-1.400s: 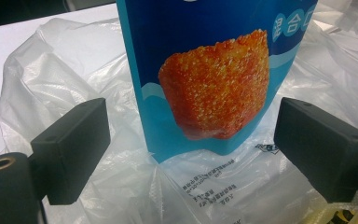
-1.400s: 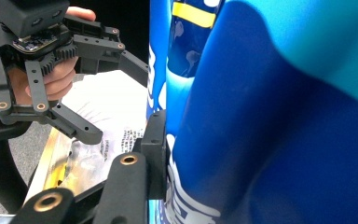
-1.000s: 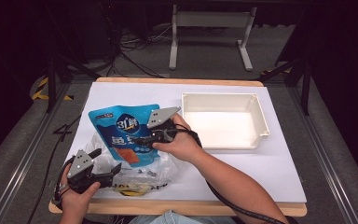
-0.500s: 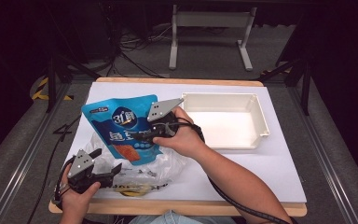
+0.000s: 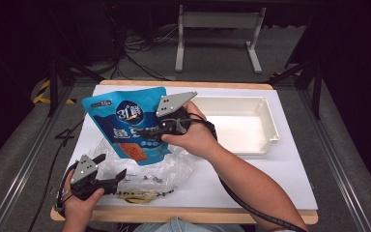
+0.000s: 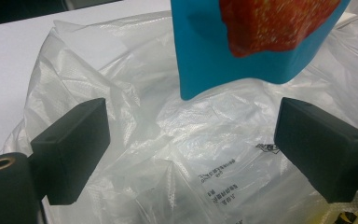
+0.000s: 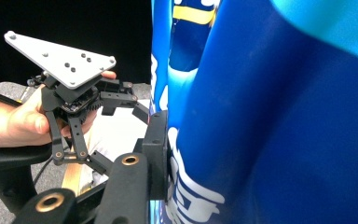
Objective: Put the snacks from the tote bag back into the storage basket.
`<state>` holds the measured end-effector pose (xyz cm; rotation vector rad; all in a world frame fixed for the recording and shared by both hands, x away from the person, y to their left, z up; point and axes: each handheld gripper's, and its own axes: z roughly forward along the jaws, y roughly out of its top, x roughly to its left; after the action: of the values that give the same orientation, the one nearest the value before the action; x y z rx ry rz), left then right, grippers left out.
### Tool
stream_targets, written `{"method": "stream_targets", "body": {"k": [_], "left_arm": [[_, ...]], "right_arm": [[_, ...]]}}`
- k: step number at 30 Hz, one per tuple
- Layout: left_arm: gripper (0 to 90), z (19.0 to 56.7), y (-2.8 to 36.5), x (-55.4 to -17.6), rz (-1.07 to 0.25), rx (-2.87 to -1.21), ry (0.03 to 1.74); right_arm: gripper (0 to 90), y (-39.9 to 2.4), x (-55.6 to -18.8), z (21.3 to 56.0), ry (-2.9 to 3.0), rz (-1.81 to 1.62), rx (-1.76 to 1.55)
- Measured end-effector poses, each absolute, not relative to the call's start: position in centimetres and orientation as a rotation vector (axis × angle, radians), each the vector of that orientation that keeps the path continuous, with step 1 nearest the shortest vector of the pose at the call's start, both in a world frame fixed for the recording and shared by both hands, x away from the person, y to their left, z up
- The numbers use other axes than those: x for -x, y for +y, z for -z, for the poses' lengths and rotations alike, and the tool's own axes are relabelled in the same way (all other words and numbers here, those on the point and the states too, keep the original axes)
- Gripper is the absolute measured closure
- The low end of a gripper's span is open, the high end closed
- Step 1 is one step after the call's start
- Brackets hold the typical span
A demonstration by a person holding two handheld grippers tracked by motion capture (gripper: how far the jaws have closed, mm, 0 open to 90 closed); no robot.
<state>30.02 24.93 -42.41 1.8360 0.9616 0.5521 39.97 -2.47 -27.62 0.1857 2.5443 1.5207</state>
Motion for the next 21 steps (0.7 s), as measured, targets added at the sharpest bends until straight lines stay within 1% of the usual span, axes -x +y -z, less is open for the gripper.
{"method": "stream_targets", "body": {"k": [8, 21], "left_arm": [[11.3, 42.4, 24.9, -30.0, -0.553, -1.835, 0.963], [11.3, 42.4, 25.0, -30.0, -0.553, -1.834, 0.963]], "right_arm": [[63.7, -2.9, -39.8, 26.5, 2.526, -1.536, -0.187], [63.9, -3.4, -39.6, 25.7, 2.52, -1.546, -0.179]]}}
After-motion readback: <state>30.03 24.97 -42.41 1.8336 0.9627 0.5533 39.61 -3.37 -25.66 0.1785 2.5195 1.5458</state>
